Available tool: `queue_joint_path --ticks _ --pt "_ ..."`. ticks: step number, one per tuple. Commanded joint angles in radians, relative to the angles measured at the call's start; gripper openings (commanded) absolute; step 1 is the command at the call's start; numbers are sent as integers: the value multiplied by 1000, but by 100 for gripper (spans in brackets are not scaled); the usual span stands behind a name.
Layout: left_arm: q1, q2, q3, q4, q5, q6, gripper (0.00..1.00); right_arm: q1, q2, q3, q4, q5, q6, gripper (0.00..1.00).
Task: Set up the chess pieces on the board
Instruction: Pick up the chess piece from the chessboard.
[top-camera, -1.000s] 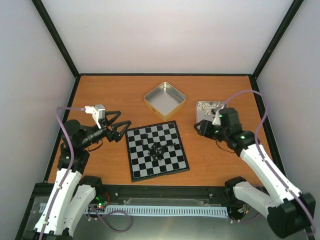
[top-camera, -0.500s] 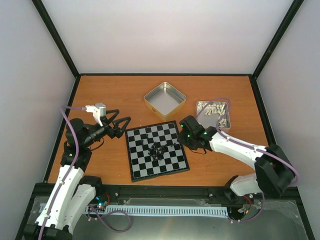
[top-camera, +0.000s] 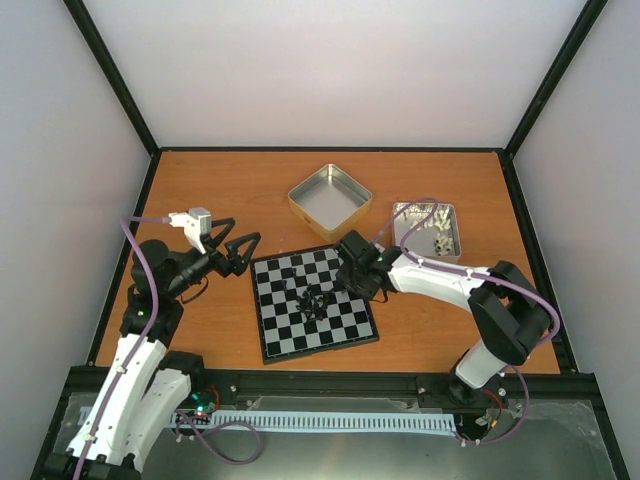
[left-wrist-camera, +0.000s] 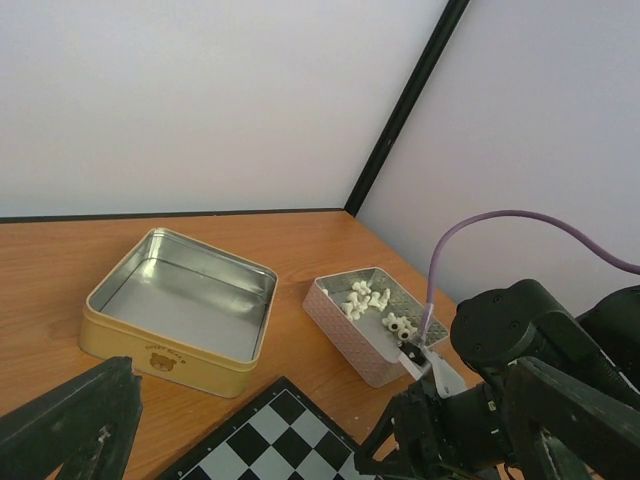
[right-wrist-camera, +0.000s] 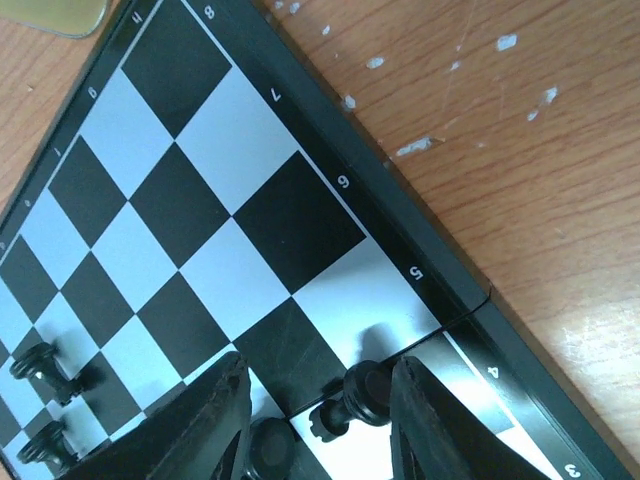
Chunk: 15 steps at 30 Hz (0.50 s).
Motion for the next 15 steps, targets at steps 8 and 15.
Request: queue_joint_path --ticks 8,15 --pt "-13 -30 31 -17 -54 40 100 71 82 84 -147 122 93 36" --pt "-13 -41 31 -25 -68 42 100 72 135 133 -190 129 88 33"
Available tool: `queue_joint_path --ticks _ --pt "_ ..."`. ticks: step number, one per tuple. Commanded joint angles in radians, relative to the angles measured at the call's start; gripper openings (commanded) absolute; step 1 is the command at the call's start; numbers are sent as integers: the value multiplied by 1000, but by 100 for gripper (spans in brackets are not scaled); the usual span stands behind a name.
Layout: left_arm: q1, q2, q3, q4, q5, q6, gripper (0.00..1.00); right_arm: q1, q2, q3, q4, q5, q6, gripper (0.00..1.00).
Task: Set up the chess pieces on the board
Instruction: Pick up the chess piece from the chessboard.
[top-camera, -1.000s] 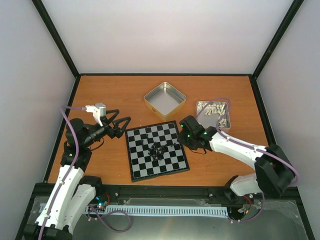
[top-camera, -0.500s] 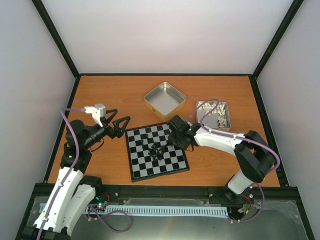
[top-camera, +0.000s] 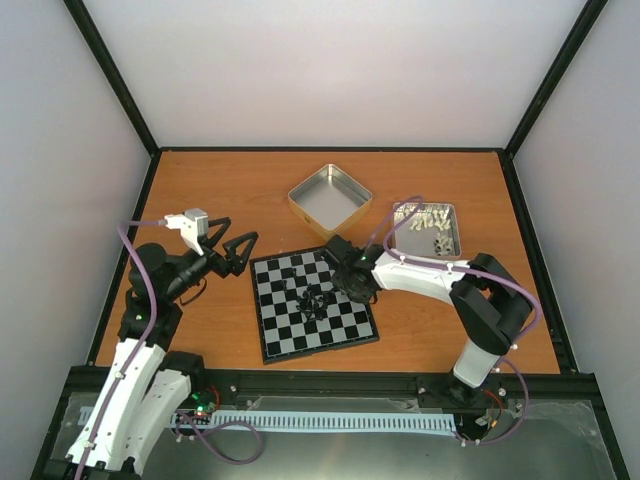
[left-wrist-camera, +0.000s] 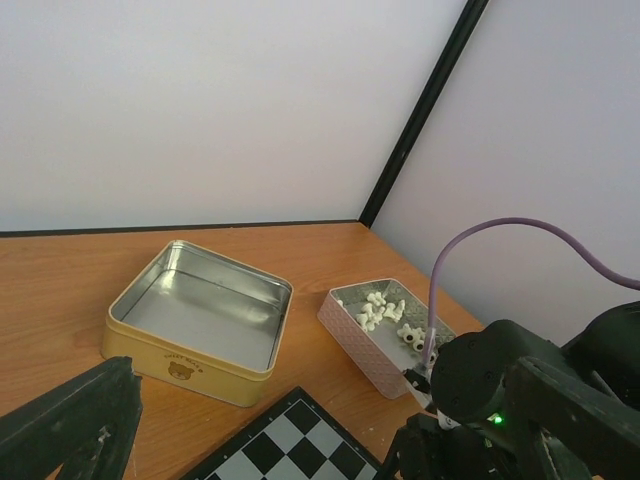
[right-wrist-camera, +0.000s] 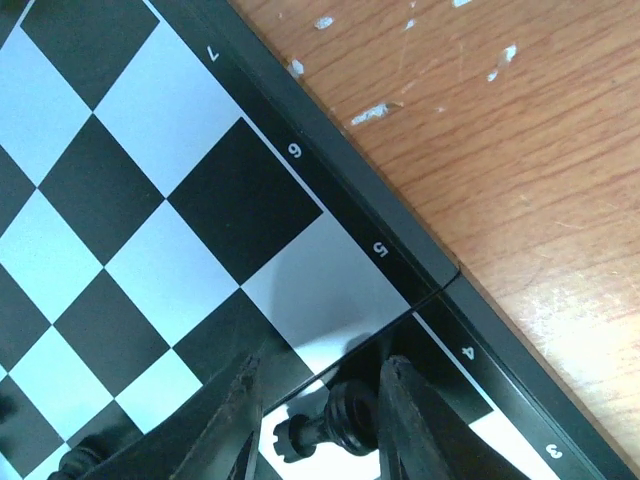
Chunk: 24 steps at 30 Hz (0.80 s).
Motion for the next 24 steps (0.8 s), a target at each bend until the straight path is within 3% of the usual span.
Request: queue_joint_path --ticks 1,24 --pt "-7 -15 32 -6 -13 29 100 7 35 43 -52 49 23 33" --pt "-7 -36 31 -18 -33 32 100 16 48 53 -94 -28 159 32"
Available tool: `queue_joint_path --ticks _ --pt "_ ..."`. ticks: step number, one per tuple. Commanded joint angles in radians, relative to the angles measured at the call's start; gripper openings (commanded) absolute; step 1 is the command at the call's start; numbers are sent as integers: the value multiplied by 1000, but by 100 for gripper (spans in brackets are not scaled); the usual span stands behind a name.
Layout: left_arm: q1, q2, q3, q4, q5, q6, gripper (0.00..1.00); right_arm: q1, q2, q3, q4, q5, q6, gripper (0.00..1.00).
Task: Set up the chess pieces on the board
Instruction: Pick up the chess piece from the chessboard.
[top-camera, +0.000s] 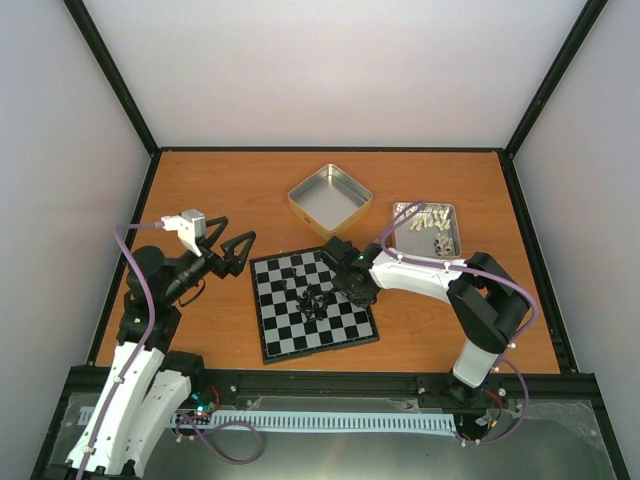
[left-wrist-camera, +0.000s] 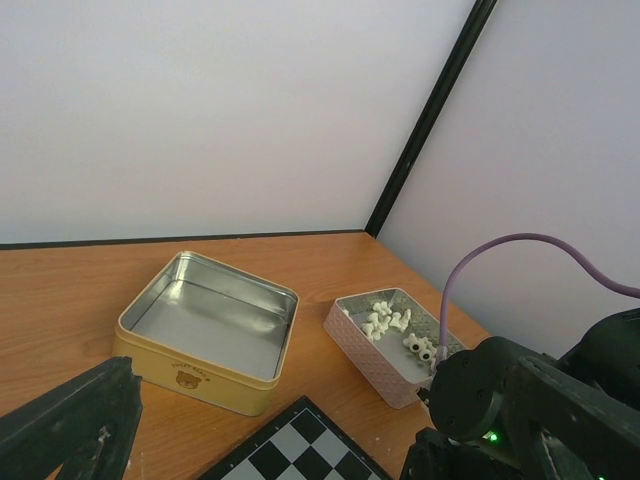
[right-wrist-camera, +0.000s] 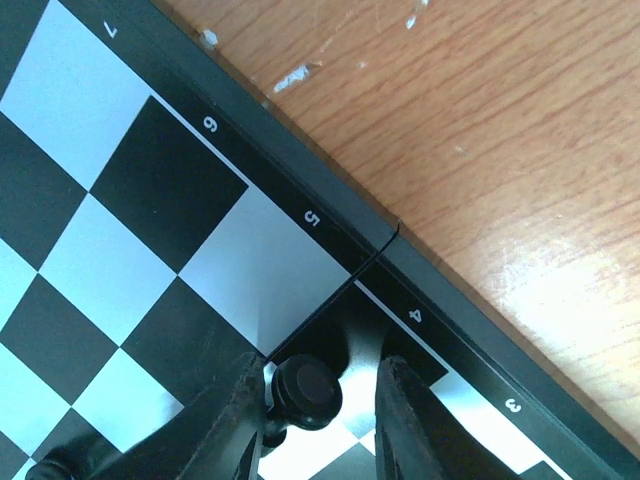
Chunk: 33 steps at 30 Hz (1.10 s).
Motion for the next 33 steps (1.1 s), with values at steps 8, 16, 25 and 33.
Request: queue_joint_path --ticks 8,16,25,33 --pt "-7 -19 33 -20 -24 34 100 12 58 40 -28 -4 76 24" --pt "-7 -15 32 -15 -25 37 100 12 48 17 -20 34 81 25" --pt "-7 -10 30 -12 -11 35 100 4 37 -3 -8 44 84 27" --pt "-7 -7 30 -7 7 38 100 3 43 -7 0 30 76 18"
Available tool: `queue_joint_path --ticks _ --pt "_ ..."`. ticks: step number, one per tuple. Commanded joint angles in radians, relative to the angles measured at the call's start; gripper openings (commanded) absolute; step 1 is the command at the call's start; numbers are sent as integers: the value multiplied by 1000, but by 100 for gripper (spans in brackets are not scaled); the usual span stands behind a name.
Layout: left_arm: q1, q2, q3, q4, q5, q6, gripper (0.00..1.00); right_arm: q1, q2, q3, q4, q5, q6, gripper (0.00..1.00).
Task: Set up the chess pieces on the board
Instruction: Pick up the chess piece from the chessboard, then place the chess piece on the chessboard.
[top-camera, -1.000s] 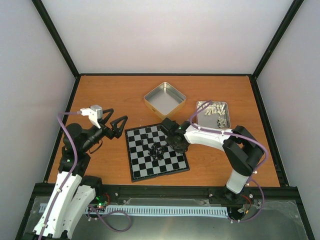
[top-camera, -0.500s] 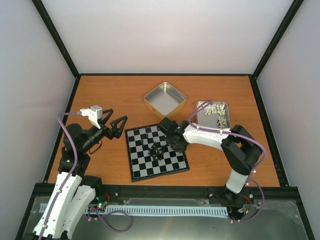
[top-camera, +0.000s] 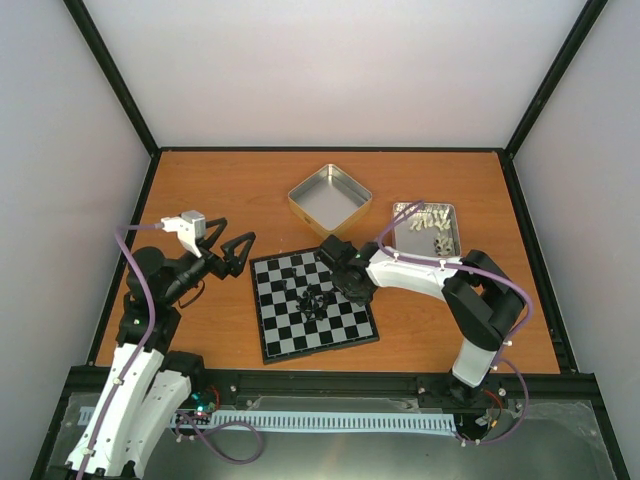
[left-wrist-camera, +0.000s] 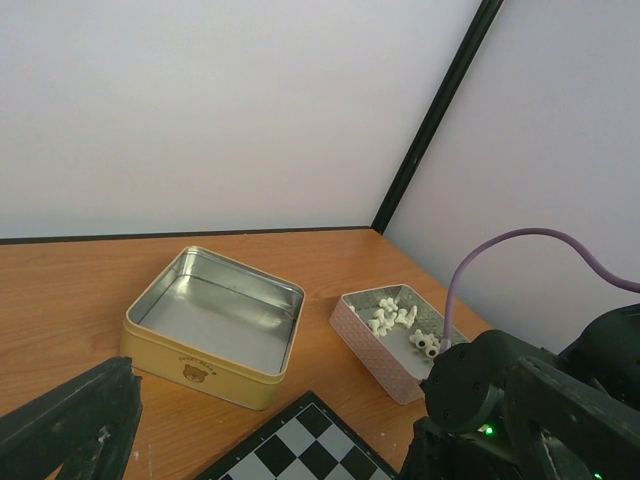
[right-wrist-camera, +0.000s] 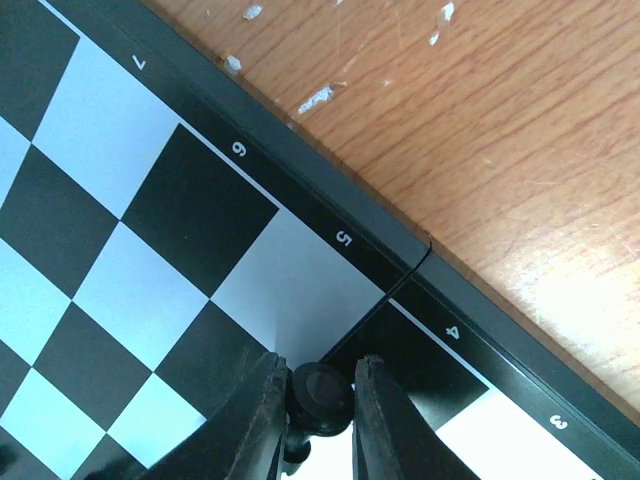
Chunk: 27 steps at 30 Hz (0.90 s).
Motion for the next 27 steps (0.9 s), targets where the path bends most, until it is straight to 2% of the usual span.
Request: queue_joint_path --ticks 1,11,17,20,23,27 --pt "-5 3 29 17 29 28 100 1 9 -34 -11 14 13 17" --pt "-5 44 7 54 84 -22 100 -22 -146 -137 169 -14 -16 16" --pt "-8 172 -56 171 192 -217 99 -67 -271 -224 312 -85 -12 17" --pt "-62 245 -60 175 177 -236 99 -88 -315 -250 367 -130 -4 17" --pt "-161 341 -24 138 129 -211 96 -106 -345 -269 431 -185 8 17" --pt "-262 490 25 128 98 -220 87 -119 -364 -281 493 -252 14 17"
